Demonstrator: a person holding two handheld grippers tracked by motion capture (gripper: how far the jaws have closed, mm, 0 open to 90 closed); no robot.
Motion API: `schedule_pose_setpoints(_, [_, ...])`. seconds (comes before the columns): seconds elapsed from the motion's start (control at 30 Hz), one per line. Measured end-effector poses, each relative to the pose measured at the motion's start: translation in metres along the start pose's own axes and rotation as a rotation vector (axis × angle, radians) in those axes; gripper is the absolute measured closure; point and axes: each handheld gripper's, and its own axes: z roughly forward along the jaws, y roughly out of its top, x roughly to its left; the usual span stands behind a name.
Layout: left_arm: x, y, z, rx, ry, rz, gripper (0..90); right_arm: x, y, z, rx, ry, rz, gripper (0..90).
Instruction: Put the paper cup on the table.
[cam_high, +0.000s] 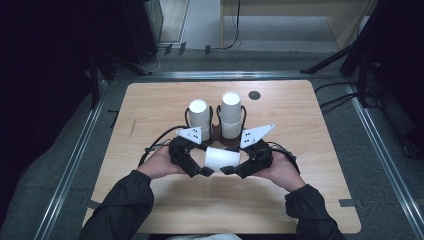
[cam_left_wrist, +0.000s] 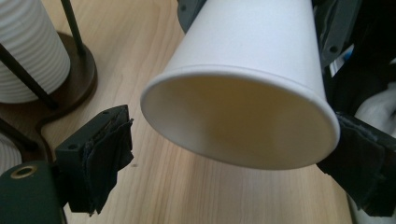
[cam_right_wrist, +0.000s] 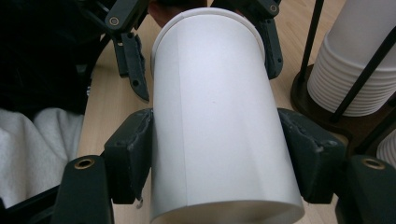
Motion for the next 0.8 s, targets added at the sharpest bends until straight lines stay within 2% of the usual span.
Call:
schedule_pose_setpoints(0.1, [-0.003, -0.001, 0.000, -0.017, 0.007, 0.013, 8.5, 0.000, 0.001, -0.003, -0.014, 0.004, 0.001, 31.5])
schedule_pose_setpoints(0.13, [-0.005, -0.001, 0.001, -0.045, -0.001, 0.010, 8.5, 0.000, 0.003, -0.005, -0.032, 0.011, 0.006, 31.5])
schedule_pose_setpoints(0.23, [-0.007, -0.001, 0.001, -0.052, 0.004, 0.014, 8.5, 0.000, 0.004, -0.008, -0.045, 0.017, 0.003, 31.5])
schedule_pose_setpoints(0.4, [-0.008, -0.001, -0.001, -0.114, -0.026, -0.013, 9.2, 0.000, 0.005, -0.009, -0.063, 0.041, 0.006, 31.4])
schedule_pose_setpoints(0.43, [-0.008, -0.002, -0.002, -0.126, -0.035, -0.017, 13.6, -0.001, 0.004, -0.008, -0.066, 0.050, 0.007, 31.4])
schedule_pose_setpoints(0.53, [-0.006, -0.004, -0.010, -0.176, -0.050, -0.035, 15.7, -0.001, 0.004, -0.007, -0.069, 0.065, 0.014, 31.3])
schedule_pose_setpoints(0.63, [-0.004, -0.005, -0.013, -0.190, -0.071, -0.052, 19.5, -0.001, 0.005, -0.006, -0.075, 0.076, 0.018, 31.7])
schedule_pose_setpoints(0.8, [-0.003, -0.005, -0.015, -0.177, -0.077, -0.057, 22.3, -0.002, 0.006, -0.004, -0.073, 0.082, 0.021, 32.6])
